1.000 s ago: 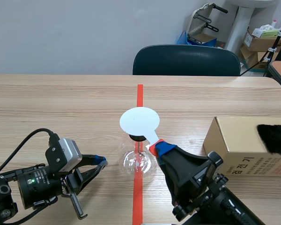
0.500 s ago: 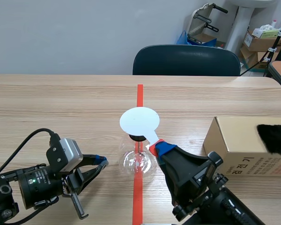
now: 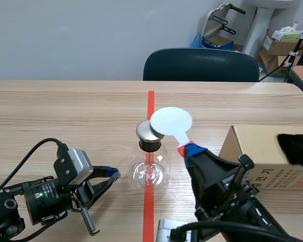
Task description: Do the electroscope experiment
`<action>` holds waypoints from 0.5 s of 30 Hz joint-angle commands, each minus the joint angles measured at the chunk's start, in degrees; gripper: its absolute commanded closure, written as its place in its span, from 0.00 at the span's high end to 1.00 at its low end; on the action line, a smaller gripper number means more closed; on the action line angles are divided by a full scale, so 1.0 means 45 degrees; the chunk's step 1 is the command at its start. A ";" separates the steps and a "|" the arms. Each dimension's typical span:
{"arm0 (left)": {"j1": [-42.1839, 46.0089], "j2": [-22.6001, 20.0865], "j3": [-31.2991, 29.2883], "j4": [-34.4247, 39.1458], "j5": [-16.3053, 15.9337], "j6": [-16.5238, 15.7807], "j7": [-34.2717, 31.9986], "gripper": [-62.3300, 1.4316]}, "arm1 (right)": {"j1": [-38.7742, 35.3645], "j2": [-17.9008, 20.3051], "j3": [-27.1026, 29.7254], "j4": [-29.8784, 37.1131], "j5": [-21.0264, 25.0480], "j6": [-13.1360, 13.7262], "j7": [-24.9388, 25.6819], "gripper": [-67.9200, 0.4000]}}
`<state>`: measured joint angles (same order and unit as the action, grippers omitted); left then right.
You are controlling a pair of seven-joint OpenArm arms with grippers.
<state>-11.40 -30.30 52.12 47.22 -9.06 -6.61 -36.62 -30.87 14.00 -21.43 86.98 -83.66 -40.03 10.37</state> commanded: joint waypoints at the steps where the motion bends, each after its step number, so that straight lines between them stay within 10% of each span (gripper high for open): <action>1: -0.0005 0.0058 -0.0039 0.0087 -0.0058 -0.0019 -0.0175 0.11 | 0.0019 0.0131 0.0024 0.0291 -0.0009 -0.0146 -0.0597 0.02; 15: -0.0005 -0.0044 -0.0039 0.0087 -0.0068 -0.0019 -0.0185 0.11 | 0.0019 0.0131 0.0024 0.0291 -0.0009 -0.0146 -0.4925 0.02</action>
<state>-11.40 -30.35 52.12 47.22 -9.04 -6.61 -36.62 -30.87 14.00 -21.43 86.98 -83.66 -40.03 -11.53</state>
